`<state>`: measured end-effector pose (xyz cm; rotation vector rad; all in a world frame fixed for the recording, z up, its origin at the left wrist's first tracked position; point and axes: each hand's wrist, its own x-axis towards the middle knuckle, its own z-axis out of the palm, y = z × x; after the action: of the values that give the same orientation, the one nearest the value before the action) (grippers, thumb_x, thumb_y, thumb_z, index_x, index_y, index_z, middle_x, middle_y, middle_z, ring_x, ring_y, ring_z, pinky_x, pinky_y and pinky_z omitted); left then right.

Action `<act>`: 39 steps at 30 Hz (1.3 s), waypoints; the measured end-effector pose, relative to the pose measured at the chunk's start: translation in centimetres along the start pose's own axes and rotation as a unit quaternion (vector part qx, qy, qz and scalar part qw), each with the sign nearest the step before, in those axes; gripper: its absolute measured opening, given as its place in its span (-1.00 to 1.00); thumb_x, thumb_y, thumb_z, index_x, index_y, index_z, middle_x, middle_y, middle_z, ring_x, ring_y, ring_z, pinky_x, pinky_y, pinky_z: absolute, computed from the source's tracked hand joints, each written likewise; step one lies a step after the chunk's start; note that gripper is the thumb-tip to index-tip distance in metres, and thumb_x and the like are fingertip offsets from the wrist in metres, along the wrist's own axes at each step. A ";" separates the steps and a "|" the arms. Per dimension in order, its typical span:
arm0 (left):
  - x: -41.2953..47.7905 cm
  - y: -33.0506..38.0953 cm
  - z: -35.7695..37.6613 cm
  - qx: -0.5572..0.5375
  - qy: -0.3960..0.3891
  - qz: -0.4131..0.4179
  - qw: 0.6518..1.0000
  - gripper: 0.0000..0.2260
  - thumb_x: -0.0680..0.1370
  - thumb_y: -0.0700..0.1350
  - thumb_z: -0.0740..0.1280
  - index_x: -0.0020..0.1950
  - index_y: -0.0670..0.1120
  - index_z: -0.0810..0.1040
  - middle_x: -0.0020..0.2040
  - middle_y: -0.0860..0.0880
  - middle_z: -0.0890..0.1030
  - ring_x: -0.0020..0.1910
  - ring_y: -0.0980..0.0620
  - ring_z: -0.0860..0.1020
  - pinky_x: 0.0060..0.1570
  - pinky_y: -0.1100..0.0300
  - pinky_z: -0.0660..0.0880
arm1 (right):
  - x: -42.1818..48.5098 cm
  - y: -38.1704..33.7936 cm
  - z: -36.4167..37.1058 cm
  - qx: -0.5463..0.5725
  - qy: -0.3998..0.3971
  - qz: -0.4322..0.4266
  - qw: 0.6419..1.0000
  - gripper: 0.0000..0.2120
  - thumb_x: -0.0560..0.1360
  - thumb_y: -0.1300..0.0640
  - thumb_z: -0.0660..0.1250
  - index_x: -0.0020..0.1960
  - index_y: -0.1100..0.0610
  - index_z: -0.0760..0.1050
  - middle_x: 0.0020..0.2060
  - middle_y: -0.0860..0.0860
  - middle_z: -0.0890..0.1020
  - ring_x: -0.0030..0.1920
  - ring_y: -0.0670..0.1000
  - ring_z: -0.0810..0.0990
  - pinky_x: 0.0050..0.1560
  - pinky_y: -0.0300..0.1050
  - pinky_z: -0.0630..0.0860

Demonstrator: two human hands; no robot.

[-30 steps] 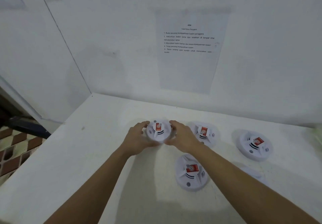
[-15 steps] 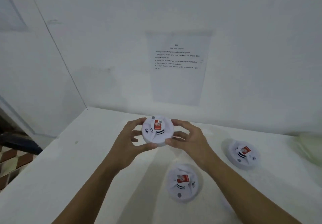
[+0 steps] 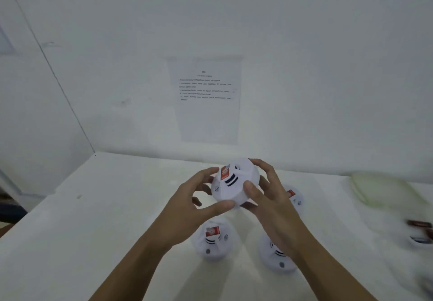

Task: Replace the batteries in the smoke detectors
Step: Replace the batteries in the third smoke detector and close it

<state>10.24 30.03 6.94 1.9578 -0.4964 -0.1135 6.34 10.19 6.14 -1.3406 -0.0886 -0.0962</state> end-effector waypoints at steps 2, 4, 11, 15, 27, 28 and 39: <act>-0.4 0.5 1.7 0.003 -0.026 -0.001 1.000 -0.32 0.37 0.32 0.50 0.44 0.28 0.37 0.23 0.24 0.58 0.14 0.19 0.57 -0.05 0.29 0.51 | -1.2 -0.3 -1.1 0.008 0.005 0.002 1.000 -0.49 0.48 -0.03 0.46 0.39 -0.09 0.38 0.26 0.06 0.61 0.22 0.16 0.64 0.20 0.22 0.58; -0.6 1.3 3.3 0.000 -0.047 -0.004 0.999 -0.37 0.43 0.24 0.47 0.44 0.32 0.31 0.22 0.24 0.58 0.11 0.20 0.58 -0.09 0.34 0.52 | -2.2 -0.7 -2.2 0.000 0.020 0.012 1.000 -0.52 0.48 -0.04 0.43 0.36 -0.11 0.40 0.22 0.06 0.63 0.18 0.16 0.66 0.20 0.22 0.58; -0.7 3.3 7.8 0.037 -0.094 0.006 0.995 -0.37 0.45 0.25 0.43 0.44 0.37 0.22 0.17 0.22 0.59 0.07 0.17 0.56 -0.09 0.42 0.46 | -4.8 -1.7 -6.4 -0.047 0.038 0.046 0.997 -0.59 0.48 -0.11 0.39 0.30 -0.22 0.40 0.17 -0.05 0.65 0.13 0.07 0.68 0.14 0.12 0.63; -0.7 4.2 10.4 0.038 -0.124 0.002 0.992 -0.28 0.44 0.25 0.43 0.50 0.39 0.11 0.09 0.25 0.60 0.07 0.23 0.57 -0.05 0.42 0.47 | -5.9 -2.4 -8.6 -0.082 0.059 0.041 0.994 -0.59 0.40 -0.14 0.44 0.22 -0.20 0.45 0.14 -0.03 0.64 0.09 0.04 0.69 0.06 0.09 0.67; -0.9 6.0 18.5 0.033 -0.103 0.099 0.989 -0.14 0.33 0.15 0.63 0.50 0.31 0.22 0.43 0.27 0.41 0.42 0.13 0.42 0.33 0.09 0.48 | -8.1 -4.1 -14.1 -0.409 0.086 -0.030 0.908 -0.37 0.17 -0.34 0.58 0.15 -0.25 0.43 0.03 -0.25 0.52 0.07 -0.20 0.55 0.01 -0.27 0.56; -0.9 6.3 19.1 0.027 -0.094 0.102 0.990 -0.16 0.32 0.10 0.64 0.47 0.33 0.24 0.41 0.27 0.44 0.40 0.12 0.44 0.33 0.07 0.49 | -8.3 -4.0 -14.4 -0.428 0.086 -0.032 0.899 -0.34 0.15 -0.40 0.54 0.16 -0.26 0.41 0.05 -0.25 0.50 0.09 -0.20 0.53 0.03 -0.30 0.51; -1.5 6.3 21.7 -0.037 -0.076 0.078 0.993 -0.19 0.32 -0.34 0.62 0.45 0.07 0.36 0.30 0.17 0.56 0.33 0.05 0.52 0.13 0.19 0.59 | -11.4 -5.2 -19.2 -0.326 0.053 -0.080 0.940 -0.68 0.32 -0.02 0.62 0.06 -0.11 0.67 0.12 -0.18 0.60 0.19 -0.10 0.57 0.01 -0.35 0.50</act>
<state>0.58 9.97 2.92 1.8378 -0.7342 -0.1799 -5.46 -9.51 5.45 -1.9883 -0.0787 -0.3597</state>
